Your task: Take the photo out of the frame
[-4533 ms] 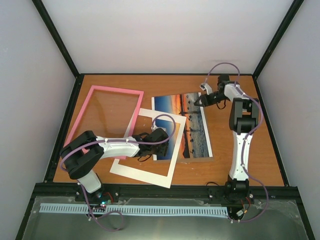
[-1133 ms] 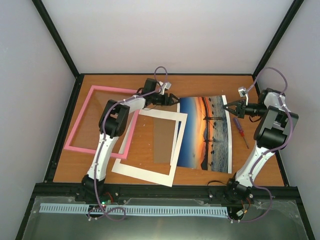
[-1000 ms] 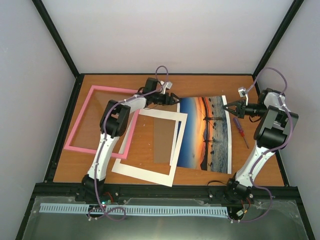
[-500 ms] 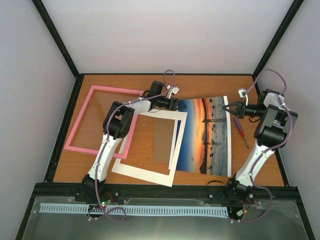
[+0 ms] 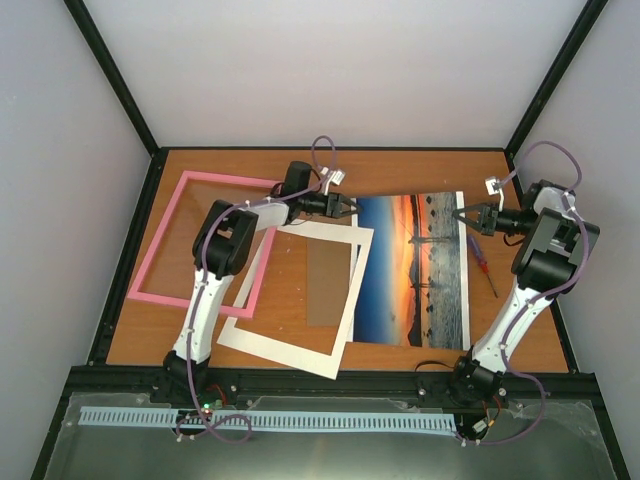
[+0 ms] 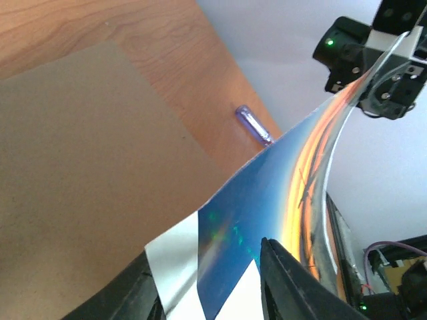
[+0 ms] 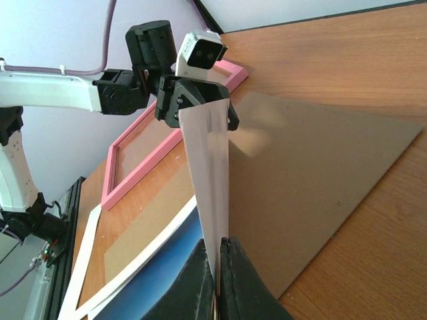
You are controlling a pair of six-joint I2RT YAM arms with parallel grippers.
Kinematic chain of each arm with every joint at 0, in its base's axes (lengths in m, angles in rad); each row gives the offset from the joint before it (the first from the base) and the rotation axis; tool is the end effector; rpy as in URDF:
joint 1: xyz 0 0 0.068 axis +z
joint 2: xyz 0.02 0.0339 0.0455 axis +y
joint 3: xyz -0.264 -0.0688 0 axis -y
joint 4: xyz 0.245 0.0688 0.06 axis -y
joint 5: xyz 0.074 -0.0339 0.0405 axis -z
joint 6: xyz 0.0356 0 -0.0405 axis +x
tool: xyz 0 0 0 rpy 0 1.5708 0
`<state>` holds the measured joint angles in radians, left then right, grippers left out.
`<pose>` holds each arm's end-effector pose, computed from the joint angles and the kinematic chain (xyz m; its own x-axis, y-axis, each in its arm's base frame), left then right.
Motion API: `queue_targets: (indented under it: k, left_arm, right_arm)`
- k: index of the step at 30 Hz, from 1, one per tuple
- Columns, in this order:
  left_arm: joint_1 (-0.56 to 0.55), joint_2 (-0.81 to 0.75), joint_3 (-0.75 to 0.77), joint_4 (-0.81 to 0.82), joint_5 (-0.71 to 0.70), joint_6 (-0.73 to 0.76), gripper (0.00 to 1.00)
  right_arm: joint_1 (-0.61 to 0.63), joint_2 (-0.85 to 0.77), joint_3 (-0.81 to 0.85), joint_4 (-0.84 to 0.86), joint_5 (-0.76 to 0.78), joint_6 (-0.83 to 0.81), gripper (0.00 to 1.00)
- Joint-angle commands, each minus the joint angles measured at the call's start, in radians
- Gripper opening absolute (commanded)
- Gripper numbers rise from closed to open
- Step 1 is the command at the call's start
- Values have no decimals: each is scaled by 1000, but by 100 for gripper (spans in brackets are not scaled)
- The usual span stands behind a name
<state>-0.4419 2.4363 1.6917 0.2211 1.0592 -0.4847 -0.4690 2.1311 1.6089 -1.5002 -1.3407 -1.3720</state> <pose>0.4577 -0.2509 0.1170 -0.8155 0.1335 -0.5632 0.5787 0.2054 -0.7892 0.3428 -0.1348 0.1930 -0.6311 0.0691 -0.7726 -0.6916 0.4009 0.6008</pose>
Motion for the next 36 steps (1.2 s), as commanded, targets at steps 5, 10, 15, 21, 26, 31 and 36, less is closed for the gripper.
queue_targets:
  k: [5, 10, 15, 21, 26, 31, 36]
  left_arm:
    - [-4, -32, -6, 110, 91, -40, 26]
    - [-4, -53, -4, 109, 84, -20, 13]
    - [-4, -70, 8, 131, 76, -26, 1]
    - [-3, -103, 57, 109, -13, -12, 1]
    - [-4, -114, 135, 113, -106, -26, 1]
    - [-6, -149, 195, 134, -220, 6, 1]
    - [-6, -150, 383, 10, -251, 85, 1]
  right_arm:
    - [-7, 28, 20, -6, -26, 7, 3]
    - [-10, 43, 41, -5, -30, 35, 3]
    - [-35, 62, 88, 27, -41, 158, 22]
    - [-75, 19, 135, 81, 17, 360, 45]
    - [-77, -123, 75, 279, 128, 607, 49]
    - [-79, -289, 9, 326, 181, 595, 54]
    - [-76, -394, -31, 183, 154, 466, 56]
